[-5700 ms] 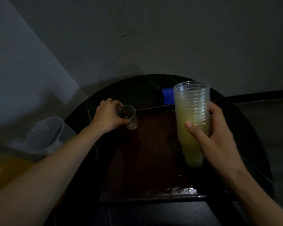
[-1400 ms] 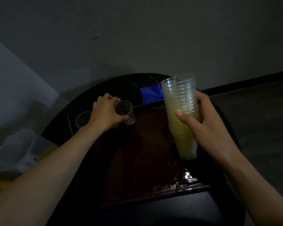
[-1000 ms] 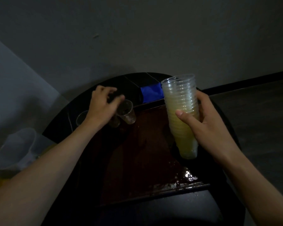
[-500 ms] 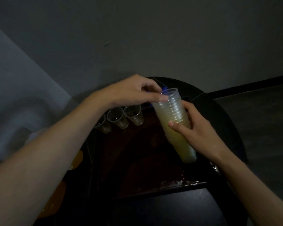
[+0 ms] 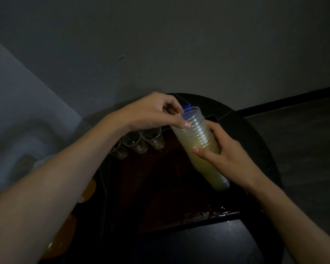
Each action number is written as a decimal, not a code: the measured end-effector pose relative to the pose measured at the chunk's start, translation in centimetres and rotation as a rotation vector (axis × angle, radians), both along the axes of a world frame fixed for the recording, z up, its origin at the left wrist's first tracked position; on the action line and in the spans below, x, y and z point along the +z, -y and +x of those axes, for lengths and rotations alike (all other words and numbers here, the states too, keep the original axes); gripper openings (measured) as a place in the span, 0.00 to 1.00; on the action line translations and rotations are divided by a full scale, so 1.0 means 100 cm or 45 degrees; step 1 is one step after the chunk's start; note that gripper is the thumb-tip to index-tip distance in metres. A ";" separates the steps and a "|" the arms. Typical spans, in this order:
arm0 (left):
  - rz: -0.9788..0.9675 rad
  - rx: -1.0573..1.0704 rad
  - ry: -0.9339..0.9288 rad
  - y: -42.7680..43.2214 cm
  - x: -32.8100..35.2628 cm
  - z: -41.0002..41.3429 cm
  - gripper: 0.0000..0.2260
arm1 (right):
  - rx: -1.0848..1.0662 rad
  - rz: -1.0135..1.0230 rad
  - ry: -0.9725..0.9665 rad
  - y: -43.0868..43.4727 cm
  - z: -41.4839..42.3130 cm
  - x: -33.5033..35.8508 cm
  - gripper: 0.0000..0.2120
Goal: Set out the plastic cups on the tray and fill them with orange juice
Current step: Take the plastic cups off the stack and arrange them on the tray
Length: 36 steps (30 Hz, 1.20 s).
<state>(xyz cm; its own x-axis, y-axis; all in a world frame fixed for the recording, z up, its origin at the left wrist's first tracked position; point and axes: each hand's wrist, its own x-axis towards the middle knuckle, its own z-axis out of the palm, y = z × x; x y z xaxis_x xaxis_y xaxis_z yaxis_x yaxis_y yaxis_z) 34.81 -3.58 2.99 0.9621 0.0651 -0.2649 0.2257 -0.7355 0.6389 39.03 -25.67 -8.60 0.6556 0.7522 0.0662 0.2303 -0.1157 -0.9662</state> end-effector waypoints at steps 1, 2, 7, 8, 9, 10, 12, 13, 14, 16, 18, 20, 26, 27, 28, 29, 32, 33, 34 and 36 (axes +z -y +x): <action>-0.023 0.018 0.014 0.001 0.000 0.001 0.27 | -0.003 0.000 0.000 0.001 0.001 -0.001 0.32; -0.040 0.033 0.019 0.002 0.001 0.003 0.26 | -0.003 -0.003 0.006 0.002 0.002 -0.003 0.32; -0.029 0.008 0.012 0.008 0.007 0.007 0.26 | -0.015 -0.004 0.033 0.005 0.007 -0.005 0.33; -0.017 0.001 0.021 0.008 0.007 0.008 0.26 | -0.021 -0.001 0.033 0.006 0.007 -0.005 0.33; -0.008 -0.001 0.023 0.009 0.008 0.009 0.26 | -0.027 0.000 0.035 0.006 0.007 -0.005 0.33; -0.010 -0.003 0.015 0.009 0.008 0.009 0.27 | -0.028 0.000 0.038 0.007 0.008 -0.005 0.33; -0.038 0.003 -0.004 0.009 0.009 0.009 0.29 | -0.021 0.004 0.035 0.008 0.007 -0.004 0.33; -0.045 0.004 -0.009 0.009 0.009 0.009 0.29 | -0.018 0.007 0.030 0.008 0.007 -0.004 0.33; -0.049 0.001 -0.011 0.010 0.009 0.009 0.28 | -0.013 0.010 0.028 0.009 0.007 -0.004 0.33; -0.052 -0.003 -0.015 0.010 0.009 0.008 0.26 | 0.001 0.016 0.027 0.010 0.007 -0.004 0.33; -0.048 -0.012 -0.022 0.010 0.010 0.007 0.28 | 0.011 0.016 0.031 0.010 0.007 -0.004 0.33; -0.084 0.006 -0.053 0.010 0.008 0.007 0.29 | 0.010 0.011 0.043 0.011 0.008 -0.004 0.33; -0.101 0.013 0.001 0.015 0.009 0.008 0.26 | -0.004 0.010 0.057 0.011 0.010 -0.006 0.33; -0.100 0.008 0.002 0.015 0.009 0.009 0.27 | -0.007 0.009 0.056 0.012 0.010 -0.006 0.33; -0.105 -0.003 -0.006 0.015 0.009 0.010 0.27 | -0.006 0.011 0.051 0.012 0.010 -0.006 0.33; -0.107 -0.018 -0.025 0.016 0.008 0.010 0.26 | -0.003 0.010 0.049 0.012 0.010 -0.007 0.33; -0.094 -0.045 -0.079 0.015 0.007 0.011 0.23 | 0.019 0.004 0.060 0.012 0.010 -0.007 0.32; -0.089 -0.047 -0.087 0.013 0.006 0.011 0.23 | 0.028 0.006 0.056 0.011 0.010 -0.007 0.32; -0.083 -0.051 -0.092 0.012 0.006 0.011 0.23 | 0.037 0.005 0.051 0.011 0.009 -0.007 0.32; -0.076 -0.062 -0.099 0.010 0.006 0.010 0.25 | 0.044 0.006 0.056 0.011 0.008 -0.008 0.32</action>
<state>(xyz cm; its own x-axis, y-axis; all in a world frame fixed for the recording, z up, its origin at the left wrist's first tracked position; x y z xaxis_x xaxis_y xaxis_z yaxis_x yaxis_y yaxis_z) 35.85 -4.61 3.58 0.9401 0.0006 -0.3410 0.2412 -0.7080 0.6637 39.84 -26.75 -9.39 0.6256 0.7740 0.0978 0.2760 -0.1023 -0.9557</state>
